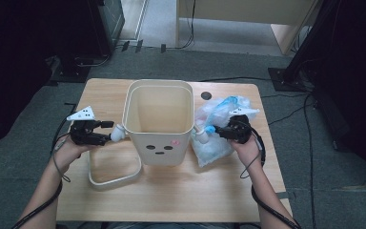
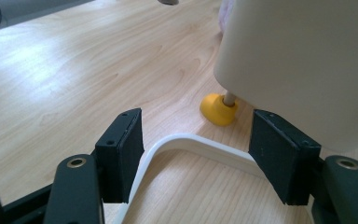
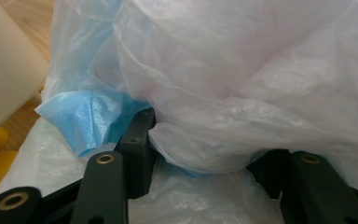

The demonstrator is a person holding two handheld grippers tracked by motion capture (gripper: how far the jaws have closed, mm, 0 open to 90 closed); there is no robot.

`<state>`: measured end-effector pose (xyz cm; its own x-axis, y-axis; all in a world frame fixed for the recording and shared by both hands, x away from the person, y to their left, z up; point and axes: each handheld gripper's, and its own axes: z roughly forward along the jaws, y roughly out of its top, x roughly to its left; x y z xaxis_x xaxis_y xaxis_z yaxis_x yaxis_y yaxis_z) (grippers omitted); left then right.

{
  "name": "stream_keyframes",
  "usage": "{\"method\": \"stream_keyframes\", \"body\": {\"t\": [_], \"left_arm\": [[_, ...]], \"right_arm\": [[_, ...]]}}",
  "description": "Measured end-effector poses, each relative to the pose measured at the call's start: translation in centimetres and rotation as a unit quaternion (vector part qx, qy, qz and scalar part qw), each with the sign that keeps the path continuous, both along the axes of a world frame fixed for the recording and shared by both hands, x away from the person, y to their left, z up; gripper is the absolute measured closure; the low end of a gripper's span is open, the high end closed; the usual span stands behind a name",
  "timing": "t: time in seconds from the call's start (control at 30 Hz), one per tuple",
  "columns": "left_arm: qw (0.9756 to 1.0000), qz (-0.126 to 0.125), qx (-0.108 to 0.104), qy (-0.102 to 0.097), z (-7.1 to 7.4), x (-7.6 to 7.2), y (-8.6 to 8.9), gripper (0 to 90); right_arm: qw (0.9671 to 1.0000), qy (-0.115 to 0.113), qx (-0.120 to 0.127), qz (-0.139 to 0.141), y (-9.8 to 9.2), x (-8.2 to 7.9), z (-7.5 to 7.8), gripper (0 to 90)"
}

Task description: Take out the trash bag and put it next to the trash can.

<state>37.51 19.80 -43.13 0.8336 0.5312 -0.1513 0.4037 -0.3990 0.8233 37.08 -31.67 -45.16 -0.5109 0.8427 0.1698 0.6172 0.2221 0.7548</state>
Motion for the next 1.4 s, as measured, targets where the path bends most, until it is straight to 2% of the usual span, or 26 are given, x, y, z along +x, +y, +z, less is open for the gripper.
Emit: {"method": "stream_keyframes", "body": {"t": [0.1,0.3,0.53,0.67,0.8,1.07,1.17,1.4], "left_arm": [[1.0,0.001,-0.002,0.002,-0.3,-0.1,0.0,34.7],[1.0,0.001,0.005,-0.001,-0.6,-0.4,0.0,34.6],[0.9999,0.004,0.012,0.0,-1.1,-0.5,0.3,34.5],[0.9998,0.002,0.016,-0.011,-1.5,-0.6,0.4,34.4],[0.9999,0.008,0.011,-0.004,-1.8,-0.5,0.7,34.4],[0.9997,0.018,0.017,0.005,-2.7,-0.4,1.6,34.3],[0.9998,0.018,0.006,0.001,-2.9,-0.4,2.0,34.3],[0.9995,0.03,0.007,0.003,-3.5,-0.3,2.8,34.3]], "right_arm": [[0.9997,-0.016,-0.015,0.002,0.0,-0.1,-0.6,46.4],[0.9998,-0.019,-0.004,-0.011,-0.1,-0.2,-1.4,37.4],[0.9994,-0.006,0.021,-0.026,-0.4,0.0,-2.2,32.7],[0.9993,-0.008,0.012,-0.033,-0.4,0.0,-2.5,30.3],[0.9993,-0.006,0.011,-0.036,-0.3,0.1,-2.9,28.7],[0.9992,0.0,0.009,-0.04,-0.2,0.2,-3.3,26.4],[0.9992,0.005,0.01,-0.037,-0.2,0.3,-3.4,25.3],[0.999,0.012,0.014,-0.041,-0.3,0.4,-3.6,24.4]]}}
